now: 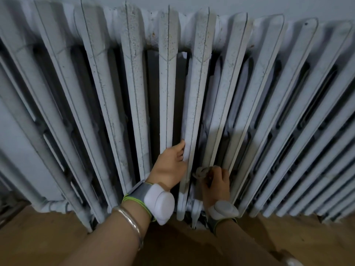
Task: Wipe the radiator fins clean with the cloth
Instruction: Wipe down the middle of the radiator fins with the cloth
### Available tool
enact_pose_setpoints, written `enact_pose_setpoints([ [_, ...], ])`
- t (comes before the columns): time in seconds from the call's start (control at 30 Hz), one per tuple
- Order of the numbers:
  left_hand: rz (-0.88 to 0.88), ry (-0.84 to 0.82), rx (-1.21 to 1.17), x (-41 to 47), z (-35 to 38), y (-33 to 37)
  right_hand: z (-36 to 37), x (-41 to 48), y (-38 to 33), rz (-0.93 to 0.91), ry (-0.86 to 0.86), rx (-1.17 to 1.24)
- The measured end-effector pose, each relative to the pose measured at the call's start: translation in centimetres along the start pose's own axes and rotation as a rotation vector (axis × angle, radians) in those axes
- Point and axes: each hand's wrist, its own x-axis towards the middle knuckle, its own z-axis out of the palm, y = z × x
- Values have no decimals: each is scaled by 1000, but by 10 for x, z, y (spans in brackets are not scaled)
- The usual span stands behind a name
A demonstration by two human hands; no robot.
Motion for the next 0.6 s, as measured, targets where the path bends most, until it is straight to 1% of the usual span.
enact_pose_setpoints([
  [0.13,-22,-64,5,-4,-2,3,-7,-5,10,103,-197,-34],
  [0.2,0,-42,57,-8,-6,4,-12,-7,10,173,-275,-19],
  [0.23,5,-11,64,-10,-9,3,-14,-8,8,206,-281,1],
  [0.3,13,87,147,-11,-15,-1,-17,-8,1,251,-247,81],
  [0.43,31,167,246,-16,-30,-8,-33,-1,-31,176,-200,85],
  [0.6,50,264,404,-25,-41,-4,-57,12,-82,92,18,240],
])
